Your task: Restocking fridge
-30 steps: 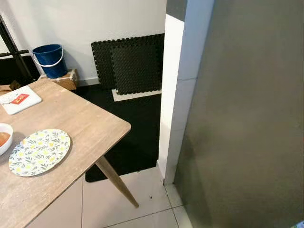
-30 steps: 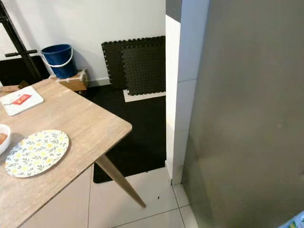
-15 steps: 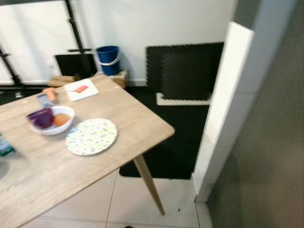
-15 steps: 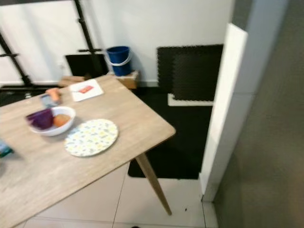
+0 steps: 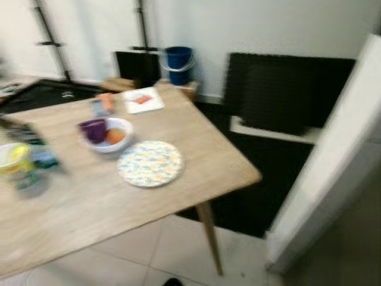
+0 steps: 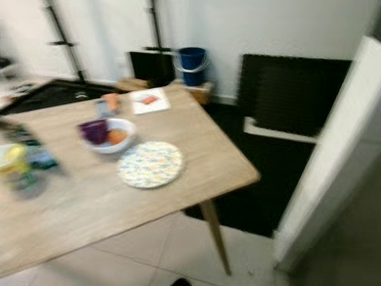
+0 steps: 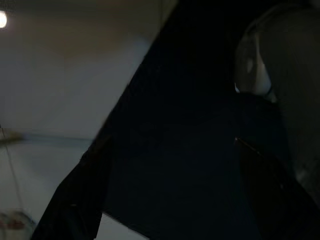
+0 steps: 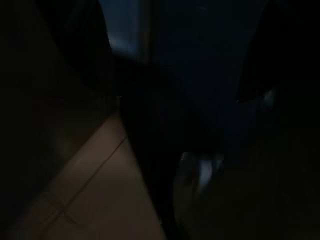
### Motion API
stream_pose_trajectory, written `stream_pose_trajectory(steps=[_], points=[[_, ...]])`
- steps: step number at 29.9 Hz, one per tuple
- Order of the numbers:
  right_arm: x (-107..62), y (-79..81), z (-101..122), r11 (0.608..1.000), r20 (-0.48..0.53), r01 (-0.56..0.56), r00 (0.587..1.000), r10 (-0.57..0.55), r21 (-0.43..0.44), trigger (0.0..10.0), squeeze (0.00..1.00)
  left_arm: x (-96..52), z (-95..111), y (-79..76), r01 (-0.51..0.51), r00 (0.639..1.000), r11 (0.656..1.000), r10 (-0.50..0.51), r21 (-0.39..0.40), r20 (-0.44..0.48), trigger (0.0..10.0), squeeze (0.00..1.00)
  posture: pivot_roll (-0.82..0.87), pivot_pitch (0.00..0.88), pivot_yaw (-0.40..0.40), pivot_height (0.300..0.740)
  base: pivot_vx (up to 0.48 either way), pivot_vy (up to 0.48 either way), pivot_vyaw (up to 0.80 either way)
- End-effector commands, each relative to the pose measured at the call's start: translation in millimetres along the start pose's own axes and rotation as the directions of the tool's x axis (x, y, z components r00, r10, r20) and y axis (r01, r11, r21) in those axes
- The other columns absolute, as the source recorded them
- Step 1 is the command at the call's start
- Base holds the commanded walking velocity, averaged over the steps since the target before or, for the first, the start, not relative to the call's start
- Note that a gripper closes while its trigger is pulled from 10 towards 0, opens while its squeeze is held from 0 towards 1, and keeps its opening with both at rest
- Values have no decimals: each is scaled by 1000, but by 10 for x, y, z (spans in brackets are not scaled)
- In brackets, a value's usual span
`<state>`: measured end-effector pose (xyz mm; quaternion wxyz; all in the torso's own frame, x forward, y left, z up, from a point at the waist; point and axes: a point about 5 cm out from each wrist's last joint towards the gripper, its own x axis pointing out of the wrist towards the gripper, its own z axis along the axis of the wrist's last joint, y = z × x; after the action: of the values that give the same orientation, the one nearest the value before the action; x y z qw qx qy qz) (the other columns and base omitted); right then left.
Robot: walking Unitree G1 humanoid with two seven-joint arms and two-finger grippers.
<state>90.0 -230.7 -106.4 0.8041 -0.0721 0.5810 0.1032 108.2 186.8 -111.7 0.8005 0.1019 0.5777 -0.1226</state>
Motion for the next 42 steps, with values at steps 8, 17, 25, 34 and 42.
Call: stream_pose_trajectory(steps=[8, 17, 25, 34, 42], points=[[36, 144, 5, 999, 13, -37, 999, 37, 4, 10000, 0, 15, -90, -163, 57, 998, 998, -57, -2, -41, 10000, 0, -43, 59, 23, 740, 0, 0, 0], [36, 141, 12, 999, 15, -35, 999, 35, 0, 10000, 0, 15, -78, -159, 59, 998, 998, -58, 30, -37, 10000, 0, -43, 58, 22, 740, 0, -265, 0], [35, 137, 12, 999, 16, -35, 999, 35, 2, 10000, 0, 15, -40, -121, 39, 999, 999, -39, -14, -14, 10000, 0, -43, 58, 22, 740, 0, -180, 0], [35, 140, 7, 999, 16, -37, 999, 37, 3, 10000, 0, 12, -11, -84, 11, 1000, 1000, -11, -4, 10, 10000, 0, -42, 58, 24, 740, 0, 0, 0], [34, 154, -3, 998, 10, -59, 998, 59, -8, 10000, 0, 1, 67, 21, -37, 998, 999, 38, -12, 53, 10000, 0, -41, 59, 23, 740, 0, 0, 100]])
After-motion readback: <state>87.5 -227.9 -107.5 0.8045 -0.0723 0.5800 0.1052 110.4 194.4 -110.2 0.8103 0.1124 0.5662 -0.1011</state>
